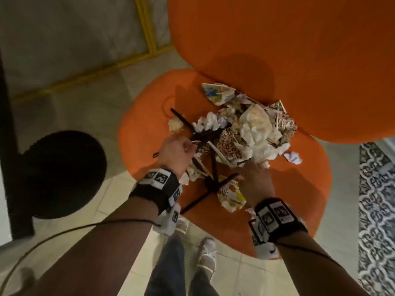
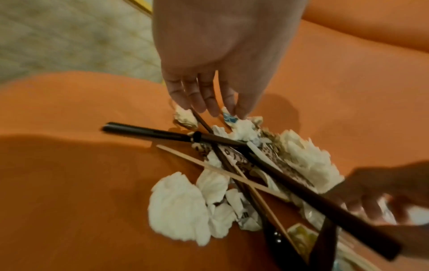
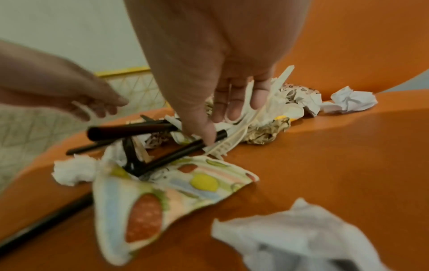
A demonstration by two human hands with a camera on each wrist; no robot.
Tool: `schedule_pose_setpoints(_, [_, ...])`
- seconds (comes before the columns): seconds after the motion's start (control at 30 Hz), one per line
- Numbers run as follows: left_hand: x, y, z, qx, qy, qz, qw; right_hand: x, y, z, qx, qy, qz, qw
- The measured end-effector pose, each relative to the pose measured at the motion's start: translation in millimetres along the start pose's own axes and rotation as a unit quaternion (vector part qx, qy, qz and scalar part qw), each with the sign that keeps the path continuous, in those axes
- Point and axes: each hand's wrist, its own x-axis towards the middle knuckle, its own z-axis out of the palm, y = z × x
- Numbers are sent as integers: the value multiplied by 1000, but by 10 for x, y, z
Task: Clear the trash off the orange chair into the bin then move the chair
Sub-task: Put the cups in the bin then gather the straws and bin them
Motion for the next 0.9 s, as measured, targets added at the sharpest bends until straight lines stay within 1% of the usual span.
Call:
schedule_pose_setpoints(0.03, [106,51,68,33,-39,22,998,62,13,5,-35,-22,-28,999])
schedule_pose_setpoints(0.1, [230,130,179,85,-94,37,991,154,6,13,-95,-64,-76,991])
schedule_pose_setpoints(0.17, [320,189,256,100,-125,30,987,247,-9,-4,-97,-82,-89,988])
schedule_pose_setpoints(0.23, [386,241,283,109,-140,29,984,319,-32,-40,-94,-70,-101,988])
schedule_pose_setpoints(0.33, [470,326,248,112,-168,22,979,342,-35,-170,-107,-24,-113,988])
schedule_pose_setpoints(0.43, [531,398,133,99,-209,-9,973,293,87,-356,-108,-32,-115,987])
schedule_pose_setpoints(0.47, [547,407,86,95,-223,-18,970,282,155,-432,-101,-11,-105,989])
schedule_pose_setpoints(0.53, [543,399,-17,95,-234,-25,967,233,341,-561,-69,17,-58,996])
schedule_pose_setpoints(0.63, [522,363,-161,99,-212,-55,971,100,643,-639,6,-7,26,1000])
schedule_pose_setpoints(0.67, [517,349,-198,110,-203,-57,971,52,720,-658,53,4,53,997])
schedule_pose_setpoints(0.73, [550,329,-231,113,-176,-50,977,-37,826,-608,139,10,112,984])
schedule_pose_setpoints(0.8, [621,326,-225,104,-149,-23,983,-76,856,-479,204,6,150,967])
schedule_pose_setpoints(0.83, [667,338,-211,111,-141,-5,984,-80,842,-412,249,13,170,953])
schedule_pose_setpoints(0.9, [783,342,-137,145,-143,33,978,-56,780,-297,346,53,222,910])
